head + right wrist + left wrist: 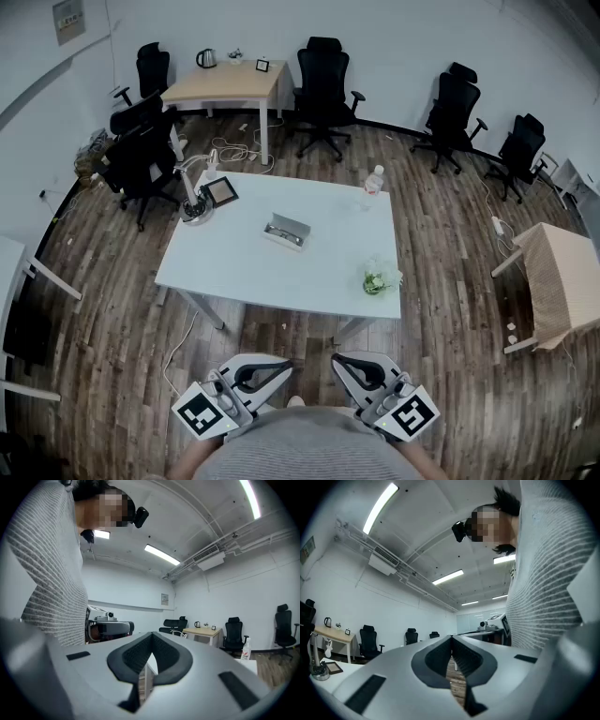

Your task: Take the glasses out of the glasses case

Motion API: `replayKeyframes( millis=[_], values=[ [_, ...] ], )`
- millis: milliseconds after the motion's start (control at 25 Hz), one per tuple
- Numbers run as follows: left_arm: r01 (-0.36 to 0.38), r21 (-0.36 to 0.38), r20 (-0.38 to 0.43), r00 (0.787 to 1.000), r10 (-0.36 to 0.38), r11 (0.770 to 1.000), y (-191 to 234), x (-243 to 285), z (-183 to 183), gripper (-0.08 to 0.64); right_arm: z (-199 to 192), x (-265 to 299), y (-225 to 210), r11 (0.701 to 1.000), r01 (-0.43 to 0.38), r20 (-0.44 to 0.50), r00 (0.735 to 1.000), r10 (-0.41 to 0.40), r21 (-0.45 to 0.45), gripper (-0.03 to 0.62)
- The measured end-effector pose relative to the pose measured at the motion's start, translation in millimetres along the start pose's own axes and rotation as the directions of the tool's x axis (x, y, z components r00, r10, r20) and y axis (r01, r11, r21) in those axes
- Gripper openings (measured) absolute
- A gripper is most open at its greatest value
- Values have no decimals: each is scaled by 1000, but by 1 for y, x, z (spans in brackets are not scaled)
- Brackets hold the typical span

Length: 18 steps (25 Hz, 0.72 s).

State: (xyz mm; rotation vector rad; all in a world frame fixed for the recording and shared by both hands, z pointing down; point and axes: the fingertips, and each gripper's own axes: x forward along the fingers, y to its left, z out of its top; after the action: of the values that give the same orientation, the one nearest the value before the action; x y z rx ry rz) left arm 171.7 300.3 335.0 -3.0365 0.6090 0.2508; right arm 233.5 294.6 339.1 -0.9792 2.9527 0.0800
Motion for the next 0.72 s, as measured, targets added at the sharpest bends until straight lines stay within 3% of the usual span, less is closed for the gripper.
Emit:
replayKeyframes(
  millis=[480, 720],
  values=[
    [3, -7, 8, 1000, -3, 1000, 2, 2, 0, 12, -1, 6, -3, 1000, -11, 12, 1000, 11, 4, 14],
    [6, -11, 5, 1000, -6, 1000, 3, 6, -1, 12, 8, 8, 3, 993, -87, 98, 992, 78, 85, 15]
  ],
)
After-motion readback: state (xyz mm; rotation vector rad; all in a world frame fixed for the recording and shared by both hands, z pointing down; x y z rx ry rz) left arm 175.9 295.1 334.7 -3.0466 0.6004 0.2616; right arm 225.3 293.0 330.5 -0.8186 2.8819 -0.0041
